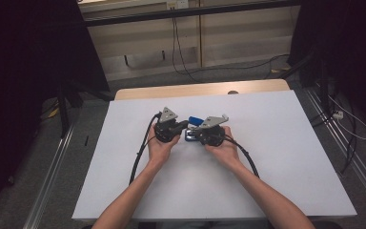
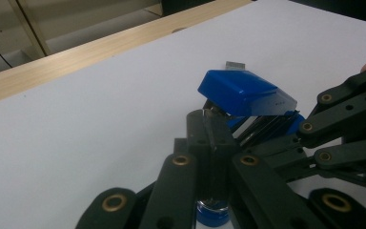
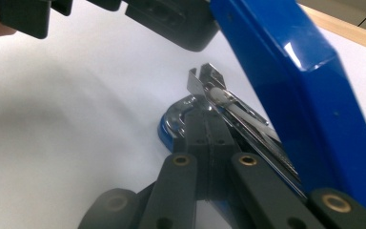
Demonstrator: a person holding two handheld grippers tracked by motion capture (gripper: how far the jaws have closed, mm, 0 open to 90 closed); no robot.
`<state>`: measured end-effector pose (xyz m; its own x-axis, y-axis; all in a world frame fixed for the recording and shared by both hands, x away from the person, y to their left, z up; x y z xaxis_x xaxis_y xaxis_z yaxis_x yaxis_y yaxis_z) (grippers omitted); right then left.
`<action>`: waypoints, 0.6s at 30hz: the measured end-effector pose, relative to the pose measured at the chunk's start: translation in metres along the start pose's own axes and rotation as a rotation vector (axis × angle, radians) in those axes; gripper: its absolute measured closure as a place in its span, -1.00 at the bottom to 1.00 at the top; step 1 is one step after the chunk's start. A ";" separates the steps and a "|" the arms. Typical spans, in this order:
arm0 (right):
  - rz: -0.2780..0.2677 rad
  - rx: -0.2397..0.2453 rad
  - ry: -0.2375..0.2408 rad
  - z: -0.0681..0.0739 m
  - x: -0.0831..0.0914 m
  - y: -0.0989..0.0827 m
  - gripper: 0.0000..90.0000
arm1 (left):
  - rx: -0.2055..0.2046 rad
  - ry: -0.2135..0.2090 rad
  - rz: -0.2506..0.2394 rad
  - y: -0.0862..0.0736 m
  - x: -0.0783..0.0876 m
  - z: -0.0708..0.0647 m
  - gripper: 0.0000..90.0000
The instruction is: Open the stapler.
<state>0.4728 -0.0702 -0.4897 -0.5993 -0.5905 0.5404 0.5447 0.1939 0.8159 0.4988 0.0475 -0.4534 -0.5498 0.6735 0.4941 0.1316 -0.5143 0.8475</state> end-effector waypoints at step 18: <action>-0.146 -0.025 -0.097 0.001 0.001 0.011 1.00 | 0.009 -0.030 -0.009 0.002 0.001 0.001 1.00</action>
<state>0.4777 -0.0683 -0.4796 -0.7265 -0.5322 0.4347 0.4614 0.0910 0.8825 0.4995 0.0475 -0.4508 -0.5263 0.6936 0.4919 0.1345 -0.5033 0.8536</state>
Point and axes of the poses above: each handheld gripper's, and its own axes: x roughly backward along the jaws, y roughly out of its top, z roughly to its left, the point moved 6 cm from there along -x, roughly forward along the jaws, and after that the axes turned 15 degrees about -x, right-handed, at the moved point
